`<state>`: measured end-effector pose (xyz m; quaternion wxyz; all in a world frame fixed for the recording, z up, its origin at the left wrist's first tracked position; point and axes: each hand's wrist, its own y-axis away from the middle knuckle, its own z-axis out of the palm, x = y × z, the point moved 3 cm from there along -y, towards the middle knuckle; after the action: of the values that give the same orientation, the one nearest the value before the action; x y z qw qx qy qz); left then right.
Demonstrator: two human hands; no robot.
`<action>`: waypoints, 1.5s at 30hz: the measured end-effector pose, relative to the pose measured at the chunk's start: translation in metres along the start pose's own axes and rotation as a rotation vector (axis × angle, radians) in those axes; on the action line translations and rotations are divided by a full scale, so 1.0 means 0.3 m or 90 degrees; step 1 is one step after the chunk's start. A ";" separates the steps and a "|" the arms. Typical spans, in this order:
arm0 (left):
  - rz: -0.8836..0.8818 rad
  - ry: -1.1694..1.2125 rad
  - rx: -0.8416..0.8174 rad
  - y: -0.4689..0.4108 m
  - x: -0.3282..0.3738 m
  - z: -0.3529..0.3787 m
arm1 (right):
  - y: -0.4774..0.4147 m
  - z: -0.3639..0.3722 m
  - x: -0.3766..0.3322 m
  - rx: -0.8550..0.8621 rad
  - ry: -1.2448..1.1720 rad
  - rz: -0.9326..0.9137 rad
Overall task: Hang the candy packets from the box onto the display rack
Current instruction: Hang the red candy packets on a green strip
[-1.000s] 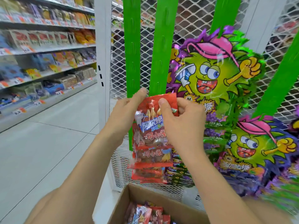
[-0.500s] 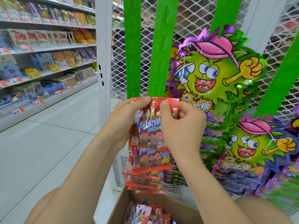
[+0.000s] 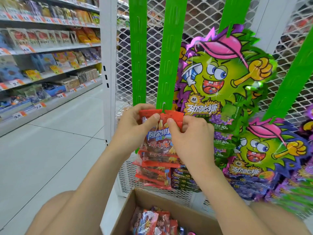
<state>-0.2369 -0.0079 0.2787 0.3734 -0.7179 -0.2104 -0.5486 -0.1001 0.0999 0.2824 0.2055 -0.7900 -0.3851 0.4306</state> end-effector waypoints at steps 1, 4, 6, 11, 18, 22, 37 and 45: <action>0.025 -0.030 0.006 0.004 -0.006 -0.005 | 0.001 -0.003 0.008 -0.007 0.036 -0.004; 0.043 -0.099 0.016 0.011 -0.025 -0.015 | 0.005 -0.008 0.033 -0.052 0.099 -0.008; 0.039 -0.132 0.028 0.017 -0.044 -0.017 | 0.018 -0.010 0.042 -0.105 0.144 0.009; 0.094 -0.256 0.149 0.076 -0.115 -0.006 | 0.099 -0.041 0.055 -0.189 0.253 -0.008; 0.008 -0.416 0.083 0.326 -0.311 0.124 | 0.319 0.075 0.225 -0.688 0.152 -0.069; -0.221 -0.615 -0.337 0.450 -0.564 0.208 | 0.496 0.169 0.372 -0.919 0.235 -0.049; -0.397 -0.610 -0.335 0.706 -1.331 0.267 | 0.728 0.348 0.635 -0.979 0.336 -0.032; -0.306 -0.724 -0.303 0.727 -1.307 0.279 | 0.787 0.393 0.660 -1.008 0.340 -0.023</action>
<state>-0.1504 -0.0395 -0.1683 -0.0976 -0.8917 -0.4021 -0.1833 -0.0314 0.1085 -0.0401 -0.3191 -0.7700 -0.5250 -0.1722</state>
